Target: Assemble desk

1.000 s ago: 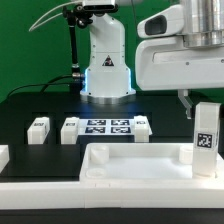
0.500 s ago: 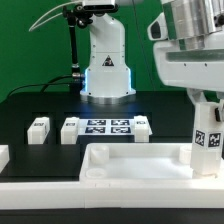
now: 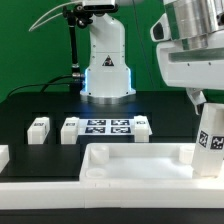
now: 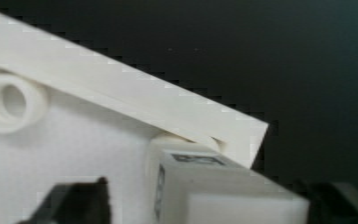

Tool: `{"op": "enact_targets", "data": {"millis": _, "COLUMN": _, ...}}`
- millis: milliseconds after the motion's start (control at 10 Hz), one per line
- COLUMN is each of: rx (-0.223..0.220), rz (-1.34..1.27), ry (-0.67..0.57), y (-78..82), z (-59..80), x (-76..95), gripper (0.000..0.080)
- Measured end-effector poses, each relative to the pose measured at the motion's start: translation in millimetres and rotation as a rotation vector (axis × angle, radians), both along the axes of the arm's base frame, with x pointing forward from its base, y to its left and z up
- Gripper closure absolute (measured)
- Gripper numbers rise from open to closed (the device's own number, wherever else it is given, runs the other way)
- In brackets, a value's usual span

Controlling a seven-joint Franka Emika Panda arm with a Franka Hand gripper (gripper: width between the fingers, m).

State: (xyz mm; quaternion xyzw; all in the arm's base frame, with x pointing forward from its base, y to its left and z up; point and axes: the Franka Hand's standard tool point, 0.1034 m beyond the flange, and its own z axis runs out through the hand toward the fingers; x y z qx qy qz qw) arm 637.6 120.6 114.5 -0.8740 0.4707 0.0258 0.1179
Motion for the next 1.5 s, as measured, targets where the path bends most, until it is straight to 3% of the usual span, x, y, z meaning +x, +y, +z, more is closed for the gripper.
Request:
{"op": "enact_targets", "data": {"millis": 100, "rx": -0.024, "rz": 0.175, "ry": -0.028, "y": -1.0, "z": -1.9, "x": -1.1, "gripper": 0.0180}}
{"op": "enact_targets", "data": {"millis": 200, "rx": -0.043, "rz": 0.354, "ry": -0.063, "y": -0.6, "z": -5.4, "x": -1.9, "gripper": 0.0155}}
{"op": "enact_targets", "data": {"millis": 600, "rx": -0.064, "rz": 0.654, "ry": -0.124, "y": -1.6, "z": -5.9, "x": -2.6, "gripper": 0.0151}}
{"op": "enact_targets", "data": {"millis": 900, "rx": -0.120, "rz": 1.094, "ry": -0.183, "y": -17.8, "z": -1.2, "x": 10.9, "gripper": 0.0151}}
{"op": "enact_targets", "data": {"millis": 1000, "rx": -0.116, "rz": 1.049, "ry": -0.172, "y": -16.0, "z": -2.4, "x": 9.4, "gripper": 0.0194}}
{"op": "enact_targets", "data": {"millis": 1200, "rx": -0.115, "rz": 1.020, "ry": -0.166, "y": -16.3, "z": -2.8, "x": 9.3, "gripper": 0.0474}}
{"op": "enact_targets", "data": {"millis": 1500, "rx": -0.114, "rz": 0.833, "ry": -0.126, "y": -19.6, "z": -3.0, "x": 9.8, "gripper": 0.0501}}
